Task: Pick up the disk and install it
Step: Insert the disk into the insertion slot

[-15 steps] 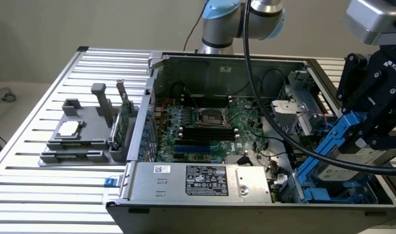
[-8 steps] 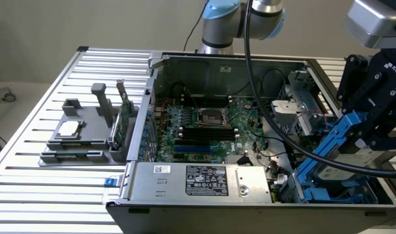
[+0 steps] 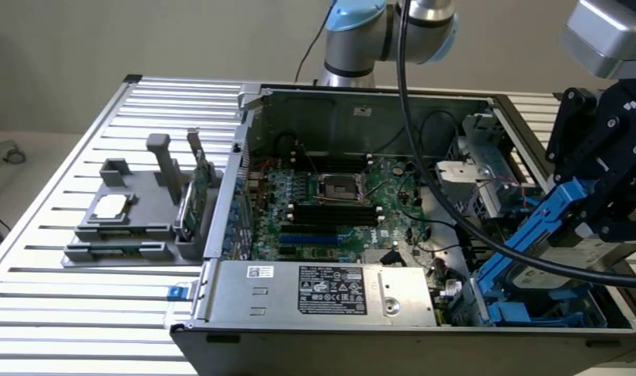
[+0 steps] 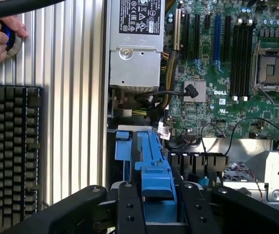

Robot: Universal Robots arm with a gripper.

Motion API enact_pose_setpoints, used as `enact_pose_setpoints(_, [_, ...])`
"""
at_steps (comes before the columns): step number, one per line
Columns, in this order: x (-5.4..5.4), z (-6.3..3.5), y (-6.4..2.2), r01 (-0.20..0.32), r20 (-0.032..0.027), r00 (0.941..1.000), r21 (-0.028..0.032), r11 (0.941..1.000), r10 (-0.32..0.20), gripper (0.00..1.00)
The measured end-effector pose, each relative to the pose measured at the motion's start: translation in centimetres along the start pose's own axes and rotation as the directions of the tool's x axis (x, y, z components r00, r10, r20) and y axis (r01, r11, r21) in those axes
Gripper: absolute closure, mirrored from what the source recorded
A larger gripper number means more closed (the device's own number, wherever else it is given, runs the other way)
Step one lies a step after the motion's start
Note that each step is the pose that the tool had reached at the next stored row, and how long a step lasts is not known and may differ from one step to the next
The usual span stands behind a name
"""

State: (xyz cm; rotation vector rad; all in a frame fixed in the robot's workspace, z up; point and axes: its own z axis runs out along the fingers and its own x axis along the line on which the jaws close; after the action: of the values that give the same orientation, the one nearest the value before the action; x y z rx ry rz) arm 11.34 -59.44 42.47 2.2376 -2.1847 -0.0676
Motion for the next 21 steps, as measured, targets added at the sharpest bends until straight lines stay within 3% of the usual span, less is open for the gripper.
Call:
enact_pose_setpoints(9, [0.08,0.00,-0.19,0.000,0.0041,1.0000,-0.0001,1.0000,0.000,0.67])
enact_pose_setpoints(15, [0.27,-0.10,-0.20,0.000,0.0046,1.0000,0.0001,1.0000,0.000,0.67])
enact_pose_setpoints(21, [0.34,-0.81,-0.16,-0.002,0.0027,1.0000,-0.0001,1.0000,0.002,0.67])
